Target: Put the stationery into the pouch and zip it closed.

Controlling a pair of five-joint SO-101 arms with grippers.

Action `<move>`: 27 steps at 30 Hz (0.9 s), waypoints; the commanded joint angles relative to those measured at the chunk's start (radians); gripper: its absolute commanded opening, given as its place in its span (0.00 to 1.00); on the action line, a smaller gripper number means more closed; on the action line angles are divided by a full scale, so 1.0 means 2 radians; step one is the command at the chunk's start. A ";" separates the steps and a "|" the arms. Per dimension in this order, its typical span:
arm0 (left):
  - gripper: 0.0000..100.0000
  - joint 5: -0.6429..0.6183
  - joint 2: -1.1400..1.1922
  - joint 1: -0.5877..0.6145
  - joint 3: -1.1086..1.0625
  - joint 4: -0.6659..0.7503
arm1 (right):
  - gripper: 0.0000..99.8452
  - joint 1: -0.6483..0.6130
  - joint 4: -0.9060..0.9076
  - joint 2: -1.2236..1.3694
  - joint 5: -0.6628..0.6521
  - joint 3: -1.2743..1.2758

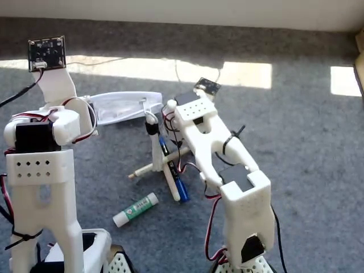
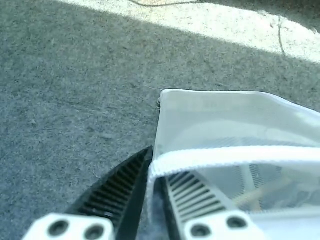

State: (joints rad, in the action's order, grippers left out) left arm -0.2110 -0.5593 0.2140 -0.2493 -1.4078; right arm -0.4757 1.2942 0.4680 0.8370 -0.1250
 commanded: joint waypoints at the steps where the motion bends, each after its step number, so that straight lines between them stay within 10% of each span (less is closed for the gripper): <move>1: 0.01 0.005 0.005 0.008 0.011 -0.002 | 0.14 -0.005 0.007 -0.012 0.007 -0.024; 27: 0.01 0.005 0.005 0.008 0.010 -0.002 | 0.03 0.020 0.002 -0.011 0.002 -0.026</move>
State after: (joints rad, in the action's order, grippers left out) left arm -0.2110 -0.5593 0.2140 -0.2493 -1.4078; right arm -0.4680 1.2973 0.4680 0.8370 -0.1250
